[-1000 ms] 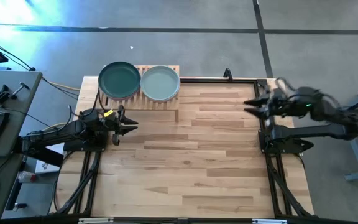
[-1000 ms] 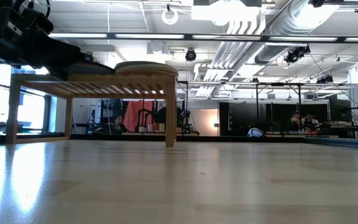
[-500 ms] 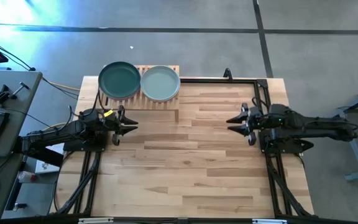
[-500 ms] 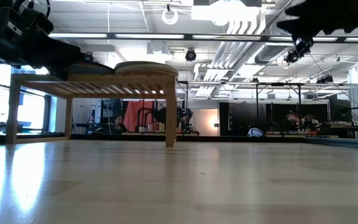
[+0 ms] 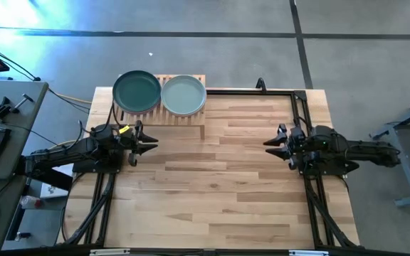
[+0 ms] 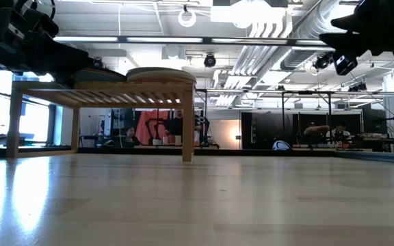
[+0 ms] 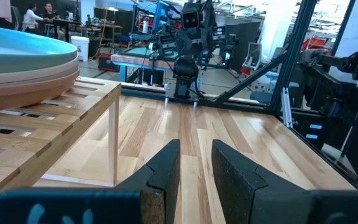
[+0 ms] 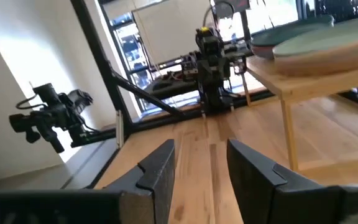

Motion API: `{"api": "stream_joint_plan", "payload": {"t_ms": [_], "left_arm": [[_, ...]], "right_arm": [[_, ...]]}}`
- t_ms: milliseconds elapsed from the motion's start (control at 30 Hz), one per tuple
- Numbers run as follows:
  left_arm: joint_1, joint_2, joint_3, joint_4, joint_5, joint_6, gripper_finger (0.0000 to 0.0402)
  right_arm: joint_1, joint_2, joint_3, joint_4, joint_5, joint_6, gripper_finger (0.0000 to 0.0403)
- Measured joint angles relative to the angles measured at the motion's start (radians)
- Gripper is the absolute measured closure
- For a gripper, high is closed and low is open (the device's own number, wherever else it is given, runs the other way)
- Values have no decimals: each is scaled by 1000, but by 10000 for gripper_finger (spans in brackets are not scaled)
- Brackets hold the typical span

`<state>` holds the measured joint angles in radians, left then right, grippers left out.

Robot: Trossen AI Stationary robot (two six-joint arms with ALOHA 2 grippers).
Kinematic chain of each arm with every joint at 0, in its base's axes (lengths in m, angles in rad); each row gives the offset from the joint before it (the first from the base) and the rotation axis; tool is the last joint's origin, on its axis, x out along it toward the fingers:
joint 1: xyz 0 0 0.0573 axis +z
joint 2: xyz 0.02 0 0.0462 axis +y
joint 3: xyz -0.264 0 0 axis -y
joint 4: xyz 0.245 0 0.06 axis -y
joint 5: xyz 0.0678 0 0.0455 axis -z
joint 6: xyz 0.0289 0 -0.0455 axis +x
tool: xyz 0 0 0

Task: Place and stack plates onto a shelf
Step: Return to Home Position

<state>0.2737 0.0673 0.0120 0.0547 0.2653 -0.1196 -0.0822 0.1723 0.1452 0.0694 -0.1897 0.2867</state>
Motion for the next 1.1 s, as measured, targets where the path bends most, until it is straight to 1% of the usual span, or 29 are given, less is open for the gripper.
{"api": "stream_joint_plan", "payload": {"t_ms": [167,433,567,700,767,933,1100], "left_arm": [[0,0,0,0,0,0,319],[0,0,0,0,0,0,319],[0,0,0,0,0,0,319],[0,0,0,0,-2,0,319],[0,0,0,0,-2,0,319],[0,0,0,0,-3,0,319],[0,0,0,0,-3,0,319]], "right_arm": [[0,-61,0,-37,-7,-40,272],[0,-160,0,-179,-7,-42,272],[0,-171,0,-215,-7,-44,272],[0,-171,-4,-213,-7,-60,272],[0,-171,-28,-195,-8,-57,272],[0,-171,-97,-119,-10,3,272],[0,-161,-102,-115,-7,1,272]]}}
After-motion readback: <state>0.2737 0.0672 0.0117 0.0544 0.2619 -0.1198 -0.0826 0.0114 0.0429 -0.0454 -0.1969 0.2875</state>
